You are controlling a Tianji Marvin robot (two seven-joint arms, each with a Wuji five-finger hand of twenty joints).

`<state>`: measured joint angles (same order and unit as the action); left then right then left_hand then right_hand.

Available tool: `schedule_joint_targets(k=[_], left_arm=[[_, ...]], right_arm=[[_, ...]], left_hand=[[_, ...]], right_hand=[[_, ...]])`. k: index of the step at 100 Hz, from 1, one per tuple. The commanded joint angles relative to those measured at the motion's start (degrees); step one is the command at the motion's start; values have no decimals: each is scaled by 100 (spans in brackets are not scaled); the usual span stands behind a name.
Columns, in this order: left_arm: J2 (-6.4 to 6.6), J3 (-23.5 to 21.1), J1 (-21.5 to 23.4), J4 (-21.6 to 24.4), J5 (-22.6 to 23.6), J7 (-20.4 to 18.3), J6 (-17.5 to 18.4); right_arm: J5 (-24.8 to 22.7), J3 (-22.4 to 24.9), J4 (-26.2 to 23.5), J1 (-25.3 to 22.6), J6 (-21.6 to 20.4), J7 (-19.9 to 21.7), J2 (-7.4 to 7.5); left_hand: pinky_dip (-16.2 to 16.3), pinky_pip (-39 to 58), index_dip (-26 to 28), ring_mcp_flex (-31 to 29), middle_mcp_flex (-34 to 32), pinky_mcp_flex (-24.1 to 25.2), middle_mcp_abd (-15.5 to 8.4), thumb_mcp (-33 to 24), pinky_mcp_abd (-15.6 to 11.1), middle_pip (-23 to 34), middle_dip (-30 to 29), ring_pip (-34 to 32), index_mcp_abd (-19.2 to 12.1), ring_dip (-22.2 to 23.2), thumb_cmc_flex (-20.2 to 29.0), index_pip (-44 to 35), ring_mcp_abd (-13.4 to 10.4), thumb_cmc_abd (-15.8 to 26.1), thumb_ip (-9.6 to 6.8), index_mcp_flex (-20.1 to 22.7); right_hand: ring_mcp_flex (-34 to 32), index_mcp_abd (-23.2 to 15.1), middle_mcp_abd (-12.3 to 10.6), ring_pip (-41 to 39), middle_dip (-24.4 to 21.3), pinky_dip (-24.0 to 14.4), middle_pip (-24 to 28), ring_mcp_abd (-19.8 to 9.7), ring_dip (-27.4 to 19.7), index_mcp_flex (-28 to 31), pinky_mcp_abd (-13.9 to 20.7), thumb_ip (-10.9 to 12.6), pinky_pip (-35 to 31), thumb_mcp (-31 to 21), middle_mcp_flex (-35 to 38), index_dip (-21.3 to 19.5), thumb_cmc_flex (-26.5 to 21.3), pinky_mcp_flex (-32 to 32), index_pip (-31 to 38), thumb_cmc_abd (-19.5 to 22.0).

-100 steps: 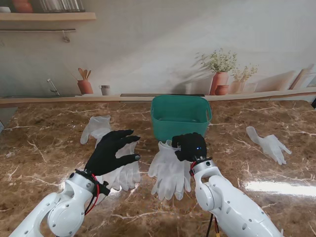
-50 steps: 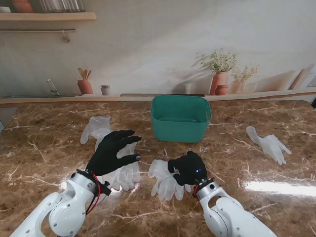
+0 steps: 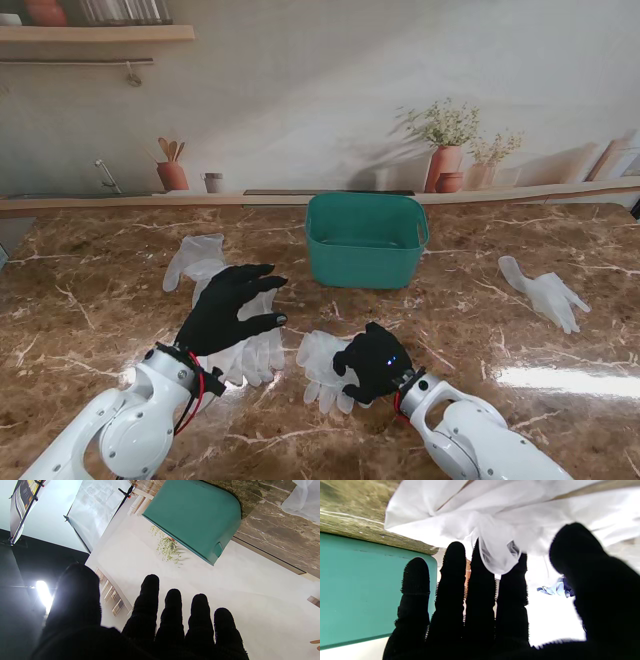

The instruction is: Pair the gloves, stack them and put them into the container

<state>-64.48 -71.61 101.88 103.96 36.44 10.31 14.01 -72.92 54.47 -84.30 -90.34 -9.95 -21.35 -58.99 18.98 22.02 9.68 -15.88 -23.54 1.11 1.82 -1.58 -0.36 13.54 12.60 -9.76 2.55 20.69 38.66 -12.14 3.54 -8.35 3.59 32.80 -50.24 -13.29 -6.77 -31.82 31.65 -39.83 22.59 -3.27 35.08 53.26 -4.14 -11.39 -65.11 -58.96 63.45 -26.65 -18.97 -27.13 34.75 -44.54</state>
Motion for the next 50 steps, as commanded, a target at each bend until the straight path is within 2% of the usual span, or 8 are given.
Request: schedule_joint_targets(k=[1, 17, 30, 34, 35, 36, 39, 50], left_arm=[[0, 5, 22, -2, -20, -15, -14], [-2, -7, 19, -18, -22, -8, 8], [-1, -26, 32, -14, -20, -4, 39], [-1, -34, 37, -11, -18, -2, 55], [-1, -36, 39, -9, -17, 0, 58], [-2, -37, 41, -8, -16, 2, 61], [-3, -43, 46, -4, -11, 10, 71], [-4, -69, 76, 30, -8, 25, 110]], right_arm=[[50, 184, -268, -253, -186, 246, 88], [-22, 707, -796, -707, -551, 378, 81], [224, 1027, -1142, -981, -835, 252, -8], [245, 1092, -1234, -1013, -876, 190, -25], [247, 1104, -1253, -1014, -886, 175, -29], [247, 1113, -1268, -1012, -895, 158, -32], [242, 1134, -1302, -989, -923, 108, -40], [265, 1173, -1393, -815, -998, 172, -55]], left_hand=[[-20, -164, 83, 225, -3, 59, -137, 245, -89, -145, -86, 241, -154, -86, 130, -89, -304, 235, -156, 93], [4, -172, 86, 221, -7, 54, -136, 248, -75, -149, -89, 246, -172, -88, 124, -96, -306, 233, -155, 100], [19, -178, 87, 217, -11, 55, -130, 248, -71, -149, -90, 247, -170, -88, 120, -98, -300, 233, -156, 99], [23, -181, 86, 219, -9, 55, -130, 249, -74, -152, -91, 248, -176, -88, 118, -97, -306, 233, -156, 95], [24, -181, 86, 218, -6, 55, -134, 249, -73, -153, -91, 248, -177, -88, 115, -97, -307, 238, -156, 94], [25, -182, 86, 220, -6, 55, -132, 250, -73, -153, -91, 249, -182, -88, 112, -96, -305, 237, -156, 93], [28, -183, 88, 216, -13, 54, -128, 251, -65, -151, -91, 248, -171, -87, 111, -100, -299, 232, -156, 101], [35, -192, 88, 213, -14, 56, -126, 250, -78, -151, -91, 248, -176, -87, 105, -100, -314, 234, -156, 101]], right_hand=[[288, 51, 17, 248, -140, -157, -205, 3, -133, -9, 56, 373, 226, 177, -263, -248, 342, 188, -372, 239], [337, 31, 28, 454, -239, -175, -326, 35, -226, -102, 24, 430, 450, 582, -413, -336, 525, 252, -569, 544], [93, 28, 39, 416, -221, -200, -242, 32, -218, 71, -26, 525, 475, 669, -253, -430, 309, 113, -456, 690], [-4, 19, 29, 401, -213, -182, -216, 19, -222, 36, -21, 265, 482, 455, -214, -259, 173, 21, -327, 553], [-69, -20, 21, 390, -209, -152, -197, -1, -234, -66, -16, 126, 453, 281, -181, 95, 42, -40, 41, 425], [-69, -20, 21, 390, -209, -152, -197, -1, -234, -66, -16, 126, 453, 281, -181, 95, 42, -40, 41, 425], [-289, -129, -17, 345, -206, -31, -155, -44, -262, -340, 27, -104, 367, -309, -81, 751, -303, -245, 858, 130], [-515, -225, -62, 479, 191, 266, -201, -107, -385, -516, 112, -149, 468, -1280, 24, 1166, -924, -473, 1371, 117]])
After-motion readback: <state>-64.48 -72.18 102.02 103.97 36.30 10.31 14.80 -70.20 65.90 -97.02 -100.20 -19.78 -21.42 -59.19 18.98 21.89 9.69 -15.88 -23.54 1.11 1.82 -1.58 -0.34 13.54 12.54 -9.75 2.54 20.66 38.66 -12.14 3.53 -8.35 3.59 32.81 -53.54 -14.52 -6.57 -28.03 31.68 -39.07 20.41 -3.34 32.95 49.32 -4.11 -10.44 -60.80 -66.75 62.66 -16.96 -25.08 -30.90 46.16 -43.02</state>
